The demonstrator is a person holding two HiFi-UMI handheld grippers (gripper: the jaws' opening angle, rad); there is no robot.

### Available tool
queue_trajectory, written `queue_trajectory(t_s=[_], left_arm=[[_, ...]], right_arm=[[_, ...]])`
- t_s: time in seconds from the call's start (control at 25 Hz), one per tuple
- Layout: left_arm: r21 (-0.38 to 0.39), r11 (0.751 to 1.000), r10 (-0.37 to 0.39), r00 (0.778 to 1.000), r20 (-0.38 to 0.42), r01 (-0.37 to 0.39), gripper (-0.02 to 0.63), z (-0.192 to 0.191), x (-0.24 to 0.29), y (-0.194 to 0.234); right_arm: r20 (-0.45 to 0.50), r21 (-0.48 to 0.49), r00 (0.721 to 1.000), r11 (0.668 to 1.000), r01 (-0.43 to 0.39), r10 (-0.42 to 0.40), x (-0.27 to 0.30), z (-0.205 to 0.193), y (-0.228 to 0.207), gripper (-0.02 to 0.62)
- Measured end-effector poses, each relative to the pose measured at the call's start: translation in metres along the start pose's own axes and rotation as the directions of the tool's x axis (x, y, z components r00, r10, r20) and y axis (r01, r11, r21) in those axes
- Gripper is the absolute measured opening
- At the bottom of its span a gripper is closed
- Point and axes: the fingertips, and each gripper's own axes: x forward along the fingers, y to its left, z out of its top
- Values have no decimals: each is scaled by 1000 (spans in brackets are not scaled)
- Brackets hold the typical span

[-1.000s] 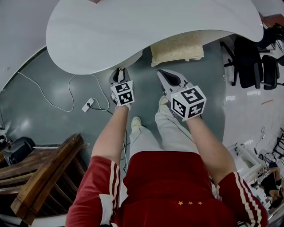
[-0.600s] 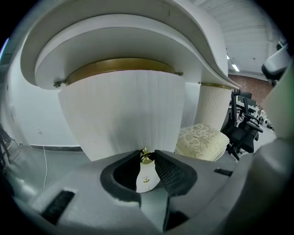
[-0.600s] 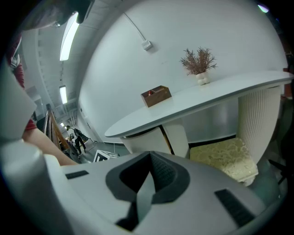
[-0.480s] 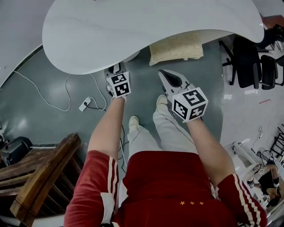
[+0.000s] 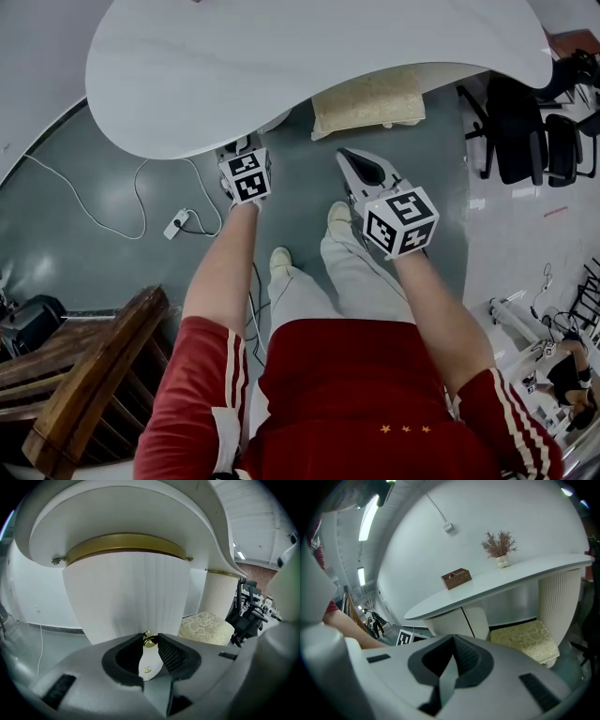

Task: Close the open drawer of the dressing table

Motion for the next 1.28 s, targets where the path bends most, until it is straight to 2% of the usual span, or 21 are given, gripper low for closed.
queue_trajectory(t_s=[0.12,0.24,0.4,0.64,1.04,1.2,1.28], left_arm=[[-11,999,-36,999,-21,35,116,1,-2,-1],[19,997,-79,996,-50,80,197,-3,-4,-7],[-17,997,-78,994,-78,77,204,-4,-17,-2],[0,995,-100,991,-84,101,193,-5,-57,7],[-51,988,-144,989,-16,143,172,9,-175,31],[-70,984,-161,986,38,163,170,30,-219,41],[-60,978,-194,979,61,198,169,44,-239,40]], right_arm=[[-6,-10,1000,1000,6,-6,-3,-2,4,3],[-14,-16,1000,1000,9,-10,-7,-6,10,3],[-4,-2,1000,1000,18,-18,-15,-3,19,3],[21,2,999,999,36,-36,-34,8,41,3],[64,33,997,999,44,-46,-65,31,92,3],[98,-35,995,999,34,-30,-80,54,119,3],[115,-62,993,998,29,-21,-89,65,131,3]])
